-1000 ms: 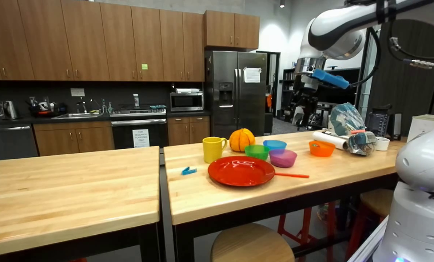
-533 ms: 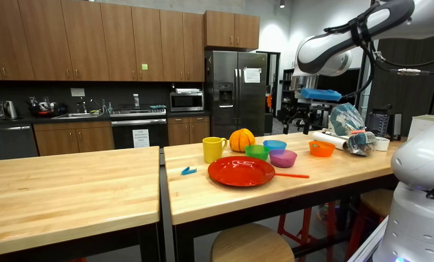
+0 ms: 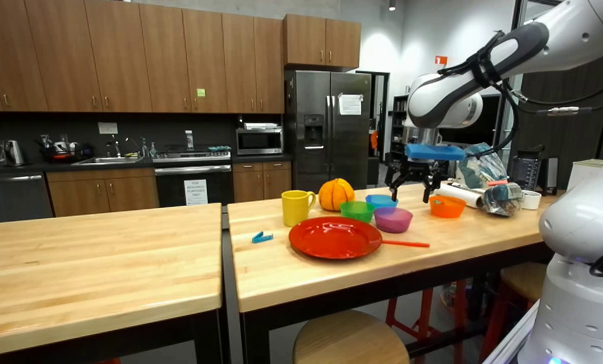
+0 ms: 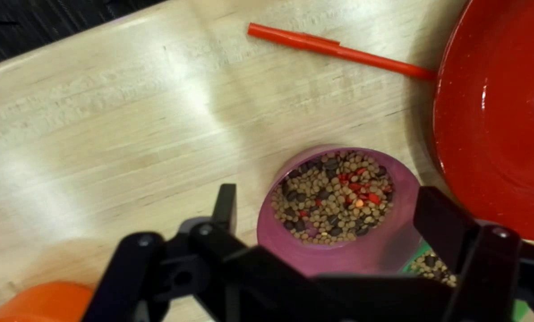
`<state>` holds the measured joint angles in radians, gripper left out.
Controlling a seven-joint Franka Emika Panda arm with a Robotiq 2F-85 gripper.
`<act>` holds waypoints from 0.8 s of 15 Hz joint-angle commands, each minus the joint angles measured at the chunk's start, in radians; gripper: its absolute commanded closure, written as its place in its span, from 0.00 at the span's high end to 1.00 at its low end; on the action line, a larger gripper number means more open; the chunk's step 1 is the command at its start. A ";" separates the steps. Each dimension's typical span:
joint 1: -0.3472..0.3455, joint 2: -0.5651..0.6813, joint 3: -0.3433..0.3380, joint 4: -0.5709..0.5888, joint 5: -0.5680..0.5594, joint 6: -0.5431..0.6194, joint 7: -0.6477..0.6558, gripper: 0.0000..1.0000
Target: Pour the contents in the purple bowl into the green bowl.
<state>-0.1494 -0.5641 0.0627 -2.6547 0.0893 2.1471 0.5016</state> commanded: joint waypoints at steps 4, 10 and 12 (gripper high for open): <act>-0.079 0.057 0.069 -0.062 -0.114 0.141 0.239 1.00; -0.073 0.093 0.064 -0.073 -0.180 0.130 0.364 0.69; -0.065 0.101 0.057 -0.073 -0.176 0.128 0.379 0.54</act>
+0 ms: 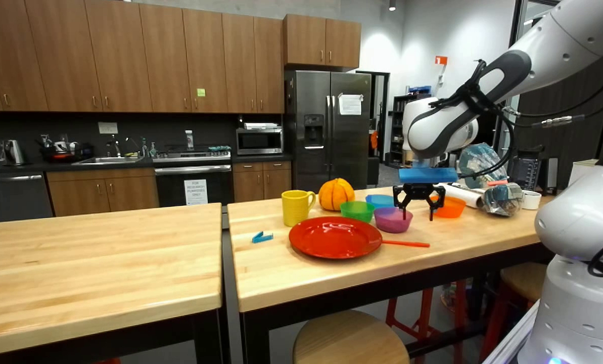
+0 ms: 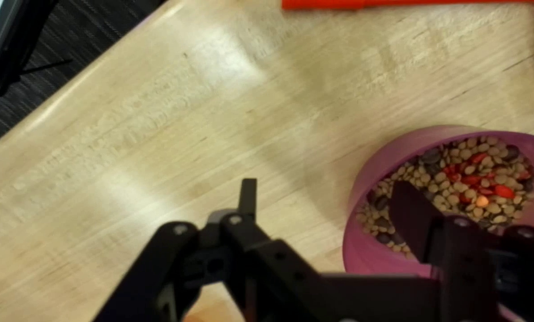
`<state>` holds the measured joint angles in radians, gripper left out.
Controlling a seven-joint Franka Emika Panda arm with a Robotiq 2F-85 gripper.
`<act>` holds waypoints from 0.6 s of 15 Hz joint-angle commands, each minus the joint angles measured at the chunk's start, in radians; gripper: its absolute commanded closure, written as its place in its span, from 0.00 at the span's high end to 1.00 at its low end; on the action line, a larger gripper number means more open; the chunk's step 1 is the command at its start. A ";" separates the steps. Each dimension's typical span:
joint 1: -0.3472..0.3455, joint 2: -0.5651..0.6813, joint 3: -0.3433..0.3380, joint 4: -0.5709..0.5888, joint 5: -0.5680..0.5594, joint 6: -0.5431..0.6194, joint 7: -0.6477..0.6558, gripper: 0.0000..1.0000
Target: Pour the contents in the purple bowl into the green bowl.
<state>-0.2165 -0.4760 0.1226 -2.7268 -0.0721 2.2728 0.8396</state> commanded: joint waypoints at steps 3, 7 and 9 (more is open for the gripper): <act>0.007 0.016 -0.009 0.001 -0.007 0.001 0.059 0.31; 0.014 0.008 -0.020 0.012 0.011 -0.007 0.077 0.01; 0.022 0.010 -0.028 0.029 0.024 -0.025 0.064 0.00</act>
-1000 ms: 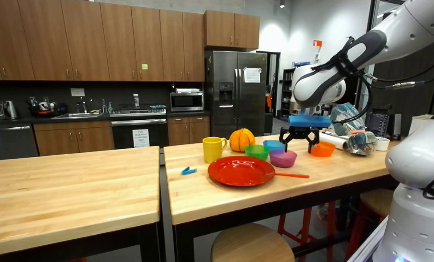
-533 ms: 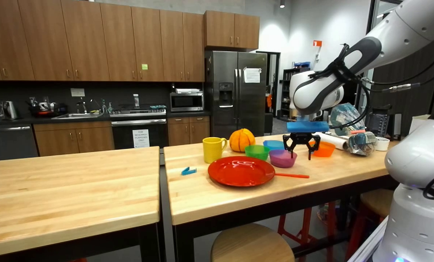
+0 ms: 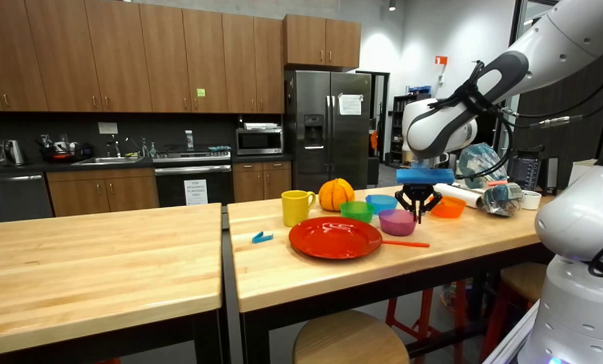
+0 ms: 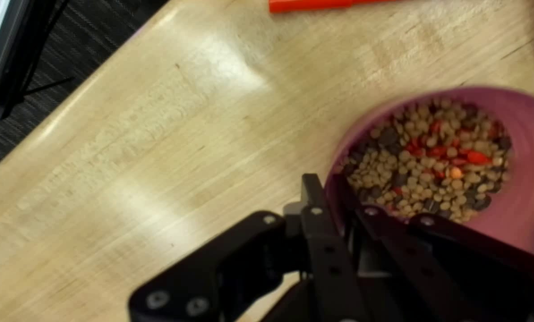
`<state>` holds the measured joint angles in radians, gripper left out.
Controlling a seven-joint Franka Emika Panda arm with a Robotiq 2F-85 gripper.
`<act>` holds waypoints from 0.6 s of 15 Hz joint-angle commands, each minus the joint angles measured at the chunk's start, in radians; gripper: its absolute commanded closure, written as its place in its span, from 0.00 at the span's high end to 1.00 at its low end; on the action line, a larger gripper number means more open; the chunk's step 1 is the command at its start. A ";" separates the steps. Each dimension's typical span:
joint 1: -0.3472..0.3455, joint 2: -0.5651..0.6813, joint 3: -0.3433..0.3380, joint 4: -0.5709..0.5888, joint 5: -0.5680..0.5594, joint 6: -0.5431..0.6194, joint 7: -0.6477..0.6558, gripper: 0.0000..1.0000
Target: Pour the contents in the purple bowl into the green bowl.
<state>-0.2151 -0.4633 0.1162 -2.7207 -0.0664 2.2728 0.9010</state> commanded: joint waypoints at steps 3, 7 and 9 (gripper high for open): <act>0.037 0.004 -0.040 0.055 0.057 -0.049 -0.021 0.00; 0.056 0.001 -0.072 0.107 0.123 -0.098 -0.057 0.01; 0.058 0.000 -0.083 0.137 0.134 -0.124 -0.083 0.01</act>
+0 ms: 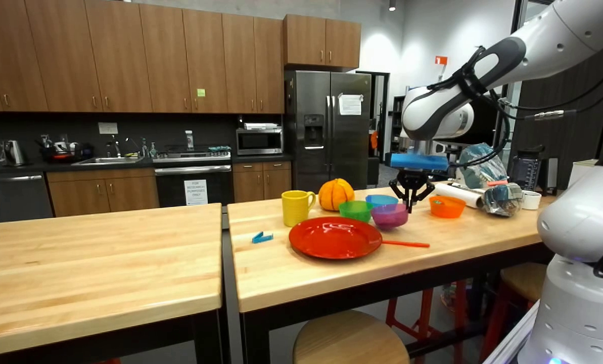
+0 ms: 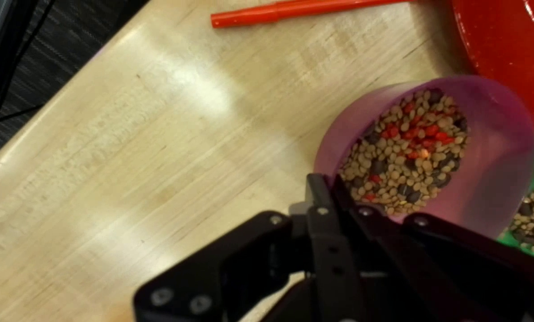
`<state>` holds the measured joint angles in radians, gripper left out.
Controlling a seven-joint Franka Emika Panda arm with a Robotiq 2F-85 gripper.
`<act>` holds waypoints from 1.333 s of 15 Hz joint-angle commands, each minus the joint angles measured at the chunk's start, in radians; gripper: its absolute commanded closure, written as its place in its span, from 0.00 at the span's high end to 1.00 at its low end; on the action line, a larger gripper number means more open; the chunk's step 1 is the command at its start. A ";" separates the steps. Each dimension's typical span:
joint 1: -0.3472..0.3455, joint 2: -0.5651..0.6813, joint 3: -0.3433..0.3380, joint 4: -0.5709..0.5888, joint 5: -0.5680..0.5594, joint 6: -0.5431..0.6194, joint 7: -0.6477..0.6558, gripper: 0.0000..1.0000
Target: Pour the contents in the purple bowl into the green bowl.
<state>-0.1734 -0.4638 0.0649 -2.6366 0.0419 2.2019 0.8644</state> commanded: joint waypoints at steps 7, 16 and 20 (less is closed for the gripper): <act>0.015 0.004 -0.076 0.180 0.017 -0.157 -0.210 0.01; 0.020 0.075 -0.042 0.385 -0.094 -0.279 -0.436 0.01; 0.034 0.114 -0.021 0.447 -0.182 -0.293 -0.479 0.01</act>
<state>-0.1518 -0.3924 0.0347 -2.2607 -0.0817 1.9460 0.4190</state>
